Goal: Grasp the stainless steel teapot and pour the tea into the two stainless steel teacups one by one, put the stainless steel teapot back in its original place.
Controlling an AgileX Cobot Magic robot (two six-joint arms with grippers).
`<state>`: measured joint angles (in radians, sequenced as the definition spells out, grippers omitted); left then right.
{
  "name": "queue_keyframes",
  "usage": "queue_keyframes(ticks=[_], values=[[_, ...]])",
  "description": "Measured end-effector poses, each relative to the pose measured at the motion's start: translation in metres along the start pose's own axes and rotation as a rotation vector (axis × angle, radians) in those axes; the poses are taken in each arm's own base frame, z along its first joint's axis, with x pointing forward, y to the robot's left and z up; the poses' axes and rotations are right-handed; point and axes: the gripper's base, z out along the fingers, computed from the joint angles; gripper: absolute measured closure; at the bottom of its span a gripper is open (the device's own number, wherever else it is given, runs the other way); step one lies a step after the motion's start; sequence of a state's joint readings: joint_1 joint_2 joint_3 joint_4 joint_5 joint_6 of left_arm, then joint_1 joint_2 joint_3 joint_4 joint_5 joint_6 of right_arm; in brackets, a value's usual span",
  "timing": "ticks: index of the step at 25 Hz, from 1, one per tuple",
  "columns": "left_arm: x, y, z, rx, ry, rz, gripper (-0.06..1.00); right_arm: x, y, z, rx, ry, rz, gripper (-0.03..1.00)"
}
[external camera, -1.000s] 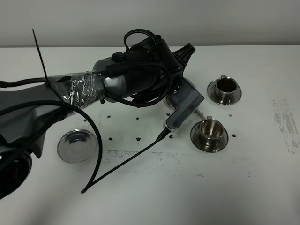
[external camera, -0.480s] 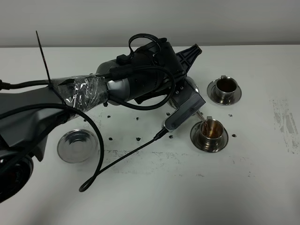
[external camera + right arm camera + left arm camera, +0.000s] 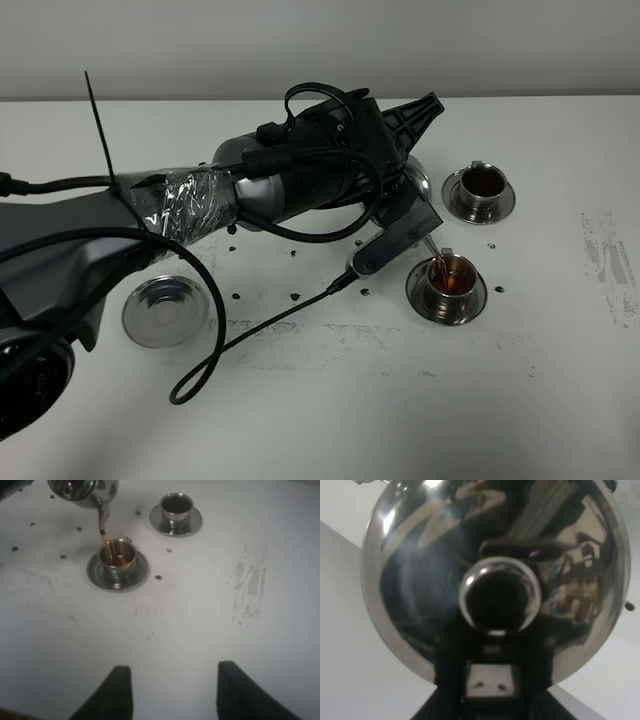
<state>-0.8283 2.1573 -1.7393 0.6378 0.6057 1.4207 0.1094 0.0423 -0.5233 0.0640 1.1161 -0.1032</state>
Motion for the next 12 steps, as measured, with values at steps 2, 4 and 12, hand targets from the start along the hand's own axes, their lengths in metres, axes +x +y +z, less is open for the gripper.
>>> queue_keyframes(ticks=[2,4,12], values=[[0.0001,0.0004,-0.0001,-0.003,0.005,0.009,0.75,0.0000,0.0000,0.0000,0.000,0.000,0.000,0.58],[-0.0010,0.0014,-0.0007,-0.006,0.010,0.022,0.75,0.0000,0.0000,0.0000,0.000,0.000,0.000,0.58],[-0.0015,0.0030,-0.0013,-0.018,0.020,0.044,0.75,0.0000,0.0000,0.0000,0.000,0.000,0.000,0.58]])
